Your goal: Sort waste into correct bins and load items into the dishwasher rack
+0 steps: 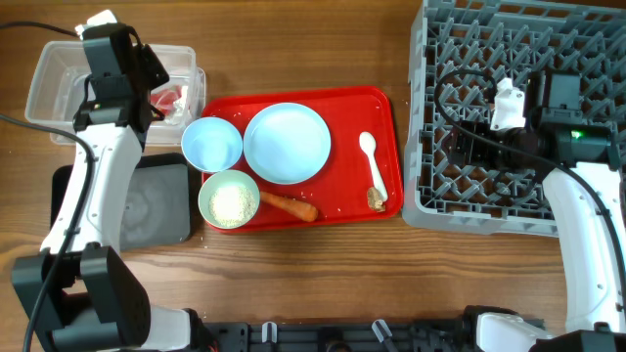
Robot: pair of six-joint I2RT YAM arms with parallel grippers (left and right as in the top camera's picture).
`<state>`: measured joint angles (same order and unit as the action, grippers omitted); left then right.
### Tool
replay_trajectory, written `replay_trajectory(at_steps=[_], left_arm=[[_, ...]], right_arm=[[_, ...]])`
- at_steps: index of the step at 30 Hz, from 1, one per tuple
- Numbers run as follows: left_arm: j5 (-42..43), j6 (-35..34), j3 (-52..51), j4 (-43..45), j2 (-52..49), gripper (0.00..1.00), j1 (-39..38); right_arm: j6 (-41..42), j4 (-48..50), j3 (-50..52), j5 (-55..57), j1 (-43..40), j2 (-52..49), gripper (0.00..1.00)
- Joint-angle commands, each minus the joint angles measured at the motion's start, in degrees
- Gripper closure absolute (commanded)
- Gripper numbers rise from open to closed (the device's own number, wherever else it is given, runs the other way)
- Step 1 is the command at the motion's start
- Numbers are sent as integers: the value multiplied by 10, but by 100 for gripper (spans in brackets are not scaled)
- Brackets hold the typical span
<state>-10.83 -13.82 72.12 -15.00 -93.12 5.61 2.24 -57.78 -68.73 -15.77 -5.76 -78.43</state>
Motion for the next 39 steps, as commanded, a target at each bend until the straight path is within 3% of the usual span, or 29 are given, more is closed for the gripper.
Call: replay_trajectory(at_steps=[1,7,16,30,39], left_arm=[[38,0,3,-17,0,83,-14],[128,-1,3,-108,4,80,-73],[134,-16,2,-203,-24,82,-204],[140,-47,2,-129,-184,78,-372],[149,-46,2,-74,-210,71,-443]], right_arm=[[-7,1,1,8,1,-1,14],[-7,2,1,9,1,-1,14],[-7,4,1,8,1,-1,14],[-7,3,1,8,1,-1,14],[-7,3,1,8,1,-1,14]])
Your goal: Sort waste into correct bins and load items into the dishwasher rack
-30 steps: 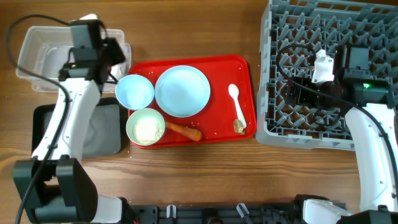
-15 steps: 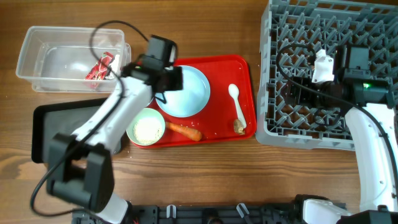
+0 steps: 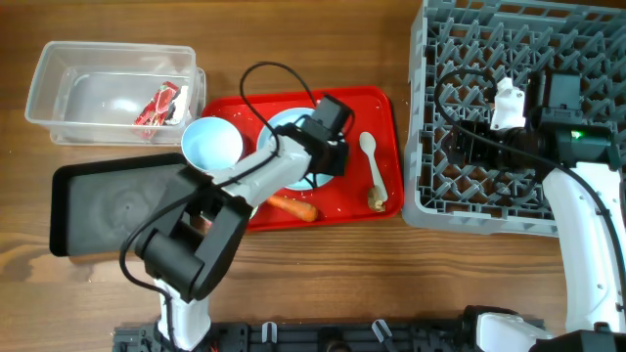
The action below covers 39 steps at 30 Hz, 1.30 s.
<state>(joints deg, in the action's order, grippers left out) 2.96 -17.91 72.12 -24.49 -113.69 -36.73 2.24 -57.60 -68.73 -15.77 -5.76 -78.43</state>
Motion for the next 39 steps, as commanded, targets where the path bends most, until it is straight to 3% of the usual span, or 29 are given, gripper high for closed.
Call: replay_trajectory(at_steps=[1,11,18,20,24,33,39], left_arm=[[11,-5,2,30,-4,71,-25],[-11,-5,15,10,55,67,16],[-11,-5,15,-91,218,48,115],[-11,-5,15,-128,284,33,162],[-11,-5,15,-172,355,31,228],[-10,-5,15,-245,391,2,323],[-10,-5,14,-255,381,0,333]], right_arm=[[-7,3,1,8,1,-1,14],[-6,19,1,1,1,-1,13],[-7,56,1,-37,25,-1,15],[-8,74,1,-34,61,-1,15],[-5,109,1,-11,134,-5,14],[33,188,1,106,278,-97,15],[101,205,1,101,314,-202,22]])
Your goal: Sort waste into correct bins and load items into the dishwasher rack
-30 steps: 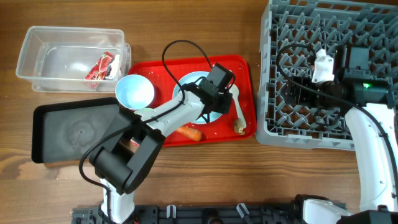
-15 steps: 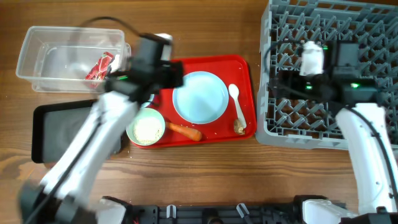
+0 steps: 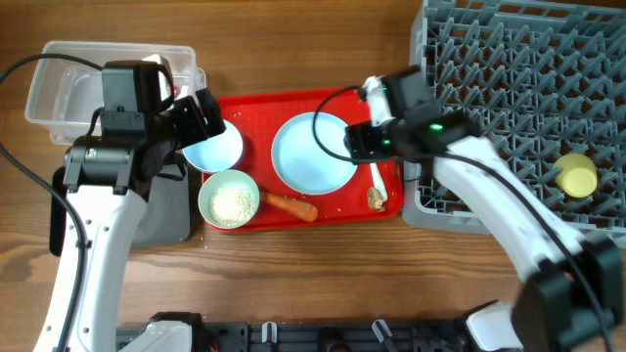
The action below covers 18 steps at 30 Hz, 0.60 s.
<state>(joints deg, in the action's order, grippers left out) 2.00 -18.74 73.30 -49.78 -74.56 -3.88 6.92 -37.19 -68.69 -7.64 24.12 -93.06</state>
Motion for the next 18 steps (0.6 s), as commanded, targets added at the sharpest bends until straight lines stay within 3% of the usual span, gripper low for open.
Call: replay_trajectory(at_steps=[1,5,12,18], left_arm=[[-1,3,2,-3,-12,0,4],[-1,3,2,-2,-14,0,4],[-1,3,2,-3,-16,0,4],[-1,3,2,-3,-16,0,4]], right_arm=[[57,1,1,5,21,-78,24],[78,1,1,-20,31,-134,30],[130,6,1,-20,35,-180,58],[173,16,1,-6,33,-181,75]])
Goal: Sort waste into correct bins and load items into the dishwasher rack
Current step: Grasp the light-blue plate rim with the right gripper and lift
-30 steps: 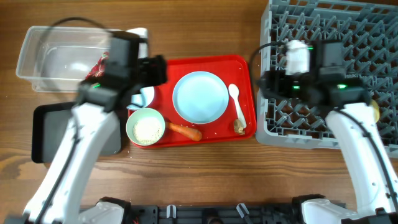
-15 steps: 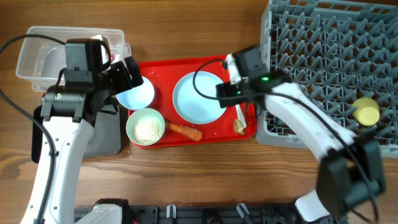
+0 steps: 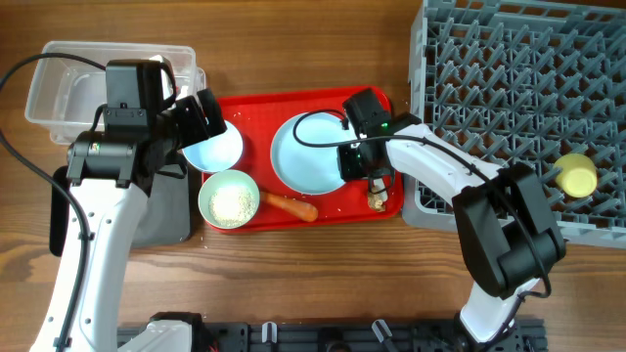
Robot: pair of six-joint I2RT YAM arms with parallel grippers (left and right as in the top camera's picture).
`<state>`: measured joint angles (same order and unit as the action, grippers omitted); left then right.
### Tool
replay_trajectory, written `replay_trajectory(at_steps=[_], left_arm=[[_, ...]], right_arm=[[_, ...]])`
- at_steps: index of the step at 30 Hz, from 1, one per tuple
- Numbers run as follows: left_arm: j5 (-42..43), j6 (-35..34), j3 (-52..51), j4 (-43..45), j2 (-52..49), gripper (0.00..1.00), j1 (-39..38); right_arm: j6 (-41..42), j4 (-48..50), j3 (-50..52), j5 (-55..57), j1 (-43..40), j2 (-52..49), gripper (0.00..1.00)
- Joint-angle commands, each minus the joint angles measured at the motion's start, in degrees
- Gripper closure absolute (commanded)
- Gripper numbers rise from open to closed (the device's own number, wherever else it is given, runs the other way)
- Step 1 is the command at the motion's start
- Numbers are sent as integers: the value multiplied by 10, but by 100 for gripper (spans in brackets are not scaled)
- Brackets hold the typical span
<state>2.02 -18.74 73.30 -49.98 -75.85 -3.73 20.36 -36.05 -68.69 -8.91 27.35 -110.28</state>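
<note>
On the red tray [image 3: 293, 100] lie a light blue plate [image 3: 303, 154], a light blue bowl [image 3: 217, 149], a green bowl of pale crumbs [image 3: 229, 199] and a carrot piece [image 3: 290, 205]. My left gripper [image 3: 202, 115] is at the blue bowl's upper left rim; its jaws do not show clearly. My right gripper [image 3: 360, 161] hangs over the plate's right edge and hides the white spoon. A brown scrap [image 3: 375, 203] lies just below it. A yellow cup [image 3: 575, 175] sits in the grey dishwasher rack [image 3: 509, 59].
A clear plastic container [image 3: 54, 83] stands at the back left, partly under my left arm. A black bin [image 3: 166, 210] lies in front of it, left of the tray. The rack fills the right side of the table.
My right gripper has moved a little left and nearer, from beside the spoon's bowl to over the spoon and the plate's edge. The left arm has hardly moved.
First my left gripper was over the clear container by a red wrapper, my right over the rack. Then the wrapper lay in the container and the left arm reached over the plate. Later the yellow cup sat in the rack, the plate lay further right, and both grippers were at the tray.
</note>
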Motion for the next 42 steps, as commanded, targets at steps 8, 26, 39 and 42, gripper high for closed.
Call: replay_trajectory(at_steps=[8,26,39,42], left_arm=[[-1,3,2,-5,-3,0,3],[-1,3,2,-5,-3,0,3],[-1,3,2,-5,-3,0,3],[-1,3,2,-5,-3,0,3]], right_arm=[[89,28,-1,17,-10,-8,96],[49,39,-116,88,-73,90,96],[-153,62,-120,623,-193,287,96],[-177,83,-119,700,-226,281,96]])
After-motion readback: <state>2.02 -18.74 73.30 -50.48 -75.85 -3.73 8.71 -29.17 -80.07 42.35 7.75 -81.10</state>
